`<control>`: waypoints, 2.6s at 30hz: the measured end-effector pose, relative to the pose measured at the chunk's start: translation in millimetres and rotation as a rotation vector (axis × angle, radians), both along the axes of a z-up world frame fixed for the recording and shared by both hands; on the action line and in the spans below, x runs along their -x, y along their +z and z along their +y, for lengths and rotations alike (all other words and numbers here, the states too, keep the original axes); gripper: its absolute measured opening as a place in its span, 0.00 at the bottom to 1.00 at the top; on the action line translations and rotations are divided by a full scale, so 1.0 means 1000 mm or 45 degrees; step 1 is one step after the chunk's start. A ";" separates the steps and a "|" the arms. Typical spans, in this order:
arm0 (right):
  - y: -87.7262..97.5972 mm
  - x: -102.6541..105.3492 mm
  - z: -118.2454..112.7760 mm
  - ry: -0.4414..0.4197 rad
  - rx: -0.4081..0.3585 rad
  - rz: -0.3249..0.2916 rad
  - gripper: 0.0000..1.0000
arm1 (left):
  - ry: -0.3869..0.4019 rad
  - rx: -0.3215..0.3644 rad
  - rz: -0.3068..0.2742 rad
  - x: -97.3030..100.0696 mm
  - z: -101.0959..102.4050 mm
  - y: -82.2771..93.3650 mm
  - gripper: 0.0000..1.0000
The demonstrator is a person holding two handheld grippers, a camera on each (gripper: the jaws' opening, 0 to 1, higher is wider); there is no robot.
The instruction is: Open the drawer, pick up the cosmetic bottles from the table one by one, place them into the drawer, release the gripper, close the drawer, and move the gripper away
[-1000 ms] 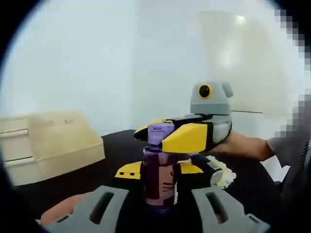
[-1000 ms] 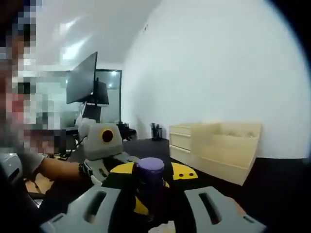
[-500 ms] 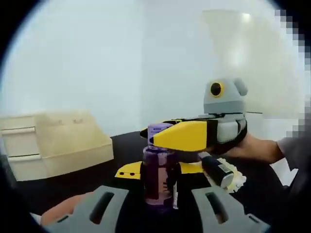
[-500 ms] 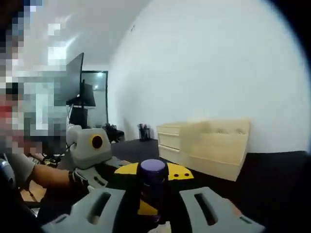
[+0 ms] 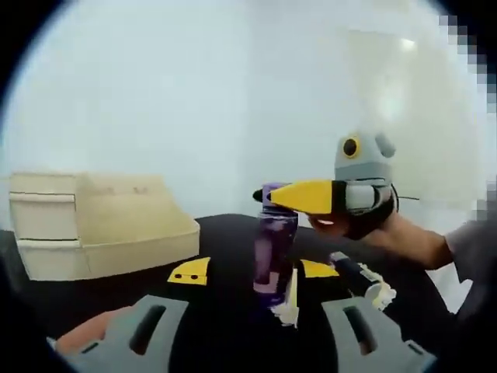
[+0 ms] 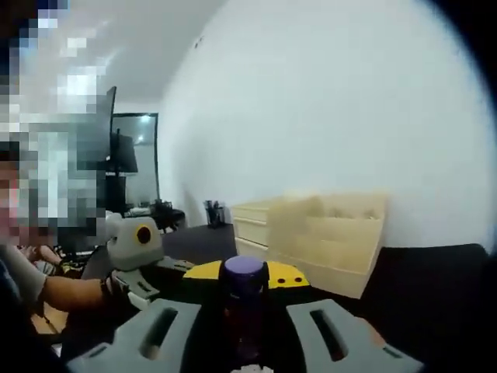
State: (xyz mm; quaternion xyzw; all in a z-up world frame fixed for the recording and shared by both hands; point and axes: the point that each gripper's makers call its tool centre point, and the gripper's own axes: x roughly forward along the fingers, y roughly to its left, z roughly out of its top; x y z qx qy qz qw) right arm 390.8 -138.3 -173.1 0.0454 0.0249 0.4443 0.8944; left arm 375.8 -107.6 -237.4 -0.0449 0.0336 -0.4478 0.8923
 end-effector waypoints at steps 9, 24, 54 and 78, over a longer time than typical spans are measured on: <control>0.008 -0.008 -0.001 -0.029 0.041 -0.015 0.15 | 0.012 -0.051 -0.005 0.001 -0.001 -0.004 0.54; 0.024 -0.059 -0.003 -0.143 0.060 -0.053 0.15 | 0.047 -0.115 0.049 -0.003 -0.004 -0.020 0.71; 0.022 -0.165 -0.009 -0.120 0.103 -0.168 0.15 | 0.046 -0.077 0.080 -0.012 0.000 -0.021 0.70; -0.032 -0.194 -0.004 -0.101 0.176 -0.121 0.15 | 0.028 -0.081 0.079 -0.013 -0.002 -0.023 0.67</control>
